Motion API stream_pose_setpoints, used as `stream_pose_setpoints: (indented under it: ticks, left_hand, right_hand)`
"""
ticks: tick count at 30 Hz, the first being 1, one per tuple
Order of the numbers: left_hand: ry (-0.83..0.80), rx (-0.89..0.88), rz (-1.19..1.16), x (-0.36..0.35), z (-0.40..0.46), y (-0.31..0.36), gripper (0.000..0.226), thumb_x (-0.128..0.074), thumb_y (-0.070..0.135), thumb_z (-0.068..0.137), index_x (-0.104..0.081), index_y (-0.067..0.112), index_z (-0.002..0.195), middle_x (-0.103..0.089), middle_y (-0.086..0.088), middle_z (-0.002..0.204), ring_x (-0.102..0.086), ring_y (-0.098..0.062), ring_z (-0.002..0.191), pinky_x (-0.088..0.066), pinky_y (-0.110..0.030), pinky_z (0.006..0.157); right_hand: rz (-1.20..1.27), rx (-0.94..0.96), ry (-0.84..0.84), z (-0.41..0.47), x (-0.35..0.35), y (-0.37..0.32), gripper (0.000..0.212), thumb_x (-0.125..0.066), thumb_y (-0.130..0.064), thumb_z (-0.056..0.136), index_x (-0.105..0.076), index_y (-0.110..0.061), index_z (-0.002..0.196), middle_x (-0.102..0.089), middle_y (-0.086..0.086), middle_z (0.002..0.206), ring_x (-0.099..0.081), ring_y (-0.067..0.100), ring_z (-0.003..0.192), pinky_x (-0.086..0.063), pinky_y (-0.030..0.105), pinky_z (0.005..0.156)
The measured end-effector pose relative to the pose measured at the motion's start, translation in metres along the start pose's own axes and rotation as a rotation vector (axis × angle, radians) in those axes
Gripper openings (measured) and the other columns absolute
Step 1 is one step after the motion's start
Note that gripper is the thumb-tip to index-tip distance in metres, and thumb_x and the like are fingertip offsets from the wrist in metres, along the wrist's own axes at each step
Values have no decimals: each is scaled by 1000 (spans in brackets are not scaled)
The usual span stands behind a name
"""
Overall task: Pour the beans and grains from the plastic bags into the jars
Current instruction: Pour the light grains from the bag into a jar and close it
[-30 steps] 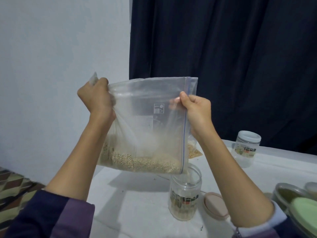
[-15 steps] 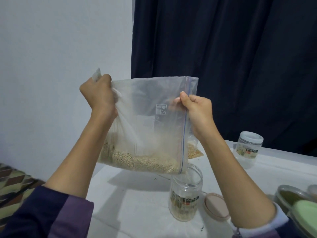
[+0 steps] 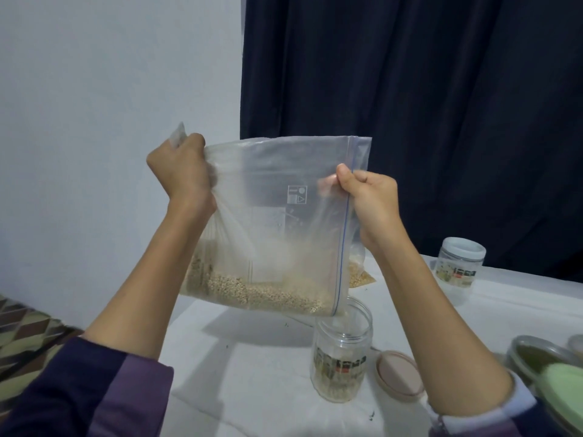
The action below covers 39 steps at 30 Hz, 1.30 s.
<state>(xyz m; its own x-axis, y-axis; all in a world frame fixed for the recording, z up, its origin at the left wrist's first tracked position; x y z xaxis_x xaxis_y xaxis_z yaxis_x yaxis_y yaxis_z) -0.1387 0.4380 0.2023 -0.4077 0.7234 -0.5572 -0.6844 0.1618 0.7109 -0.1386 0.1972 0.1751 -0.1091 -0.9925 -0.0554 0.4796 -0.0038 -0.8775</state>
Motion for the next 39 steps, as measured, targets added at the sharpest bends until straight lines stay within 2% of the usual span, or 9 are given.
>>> stream_pose_setpoints:
  ticks: [4,19,22,26,29,31,34,37,39]
  left_hand:
    - [-6,-26,-2,-4,-6,4,41,-42,-8,69,-17,22,58,-13,12,50,-8,-12,52,-8,-24,48]
    - [-18,-41,13,-6,-9,4,42,-41,-8,68,-16,23,55,-13,12,50,-9,-12,53,-9,-24,48]
    - [-10,-50,15,-5,-9,4,41,-42,-8,69,-14,21,61,-13,12,51,-8,-13,54,-9,-24,47]
    - [-18,-50,20,-4,-6,3,39,-42,-7,67,-16,21,59,-13,12,52,-8,-13,54,-9,-29,51]
    - [-30,-40,-6,-6,-6,3,41,-41,-6,67,-16,23,55,-13,9,56,-7,-16,56,-9,-31,52]
    - [-32,-59,5,-7,-6,2,40,-41,-8,69,-13,20,62,-13,12,51,-7,-13,52,-9,-27,50]
    - [-15,-66,19,-7,-6,2,39,-42,-7,69,-11,18,66,-21,13,56,-6,-13,54,-9,-24,47]
    - [-19,-54,18,-7,-3,0,34,-43,-5,67,-16,16,66,-23,10,59,-7,-17,59,-10,-26,48]
    - [-23,-46,21,-6,-3,2,24,-44,-3,66,-29,16,63,-17,10,56,-8,-19,62,-10,-28,50]
  right_hand:
    - [-11,-2,14,0,0,1,29,-58,-20,96,-73,-8,73,-75,4,80,-71,17,87,-52,42,96]
    - [-50,8,-28,-1,2,0,29,-57,-19,96,-72,-13,71,-73,-5,70,-70,4,75,-54,25,85]
    - [-50,4,-16,-2,2,0,31,-58,-21,96,-73,-15,69,-75,-4,76,-71,10,85,-52,35,93]
    - [-96,25,-13,-1,1,2,31,-59,-22,95,-73,-19,68,-74,-9,72,-69,2,82,-50,27,90]
    - [-74,54,8,-3,4,0,32,-58,-21,96,-73,-19,68,-74,-8,74,-70,5,83,-50,33,95]
    - [-48,22,-58,-4,2,0,30,-57,-20,96,-72,-16,69,-73,-7,70,-70,5,76,-51,34,95]
    - [-14,-6,-13,-4,4,-1,30,-58,-20,96,-73,-14,70,-73,-5,70,-71,9,79,-51,38,96]
    - [-9,-17,-51,-3,2,0,28,-57,-19,96,-72,-9,74,-73,-4,69,-70,6,74,-51,33,94]
    - [-12,-11,-20,-3,2,0,29,-57,-19,96,-72,-9,73,-73,-4,70,-71,8,77,-52,34,94]
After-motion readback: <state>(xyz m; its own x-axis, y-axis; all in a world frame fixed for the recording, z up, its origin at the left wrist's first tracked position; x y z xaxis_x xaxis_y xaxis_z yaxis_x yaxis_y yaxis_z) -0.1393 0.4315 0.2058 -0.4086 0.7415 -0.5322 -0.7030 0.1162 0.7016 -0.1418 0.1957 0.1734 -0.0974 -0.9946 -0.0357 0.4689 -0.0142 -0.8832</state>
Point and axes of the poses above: each hand's wrist, its own z-axis towards the middle knuckle, its own x-axis out of the back of the hand, y = z × x, the point moved 4 cm from there along z, towards the middle knuckle
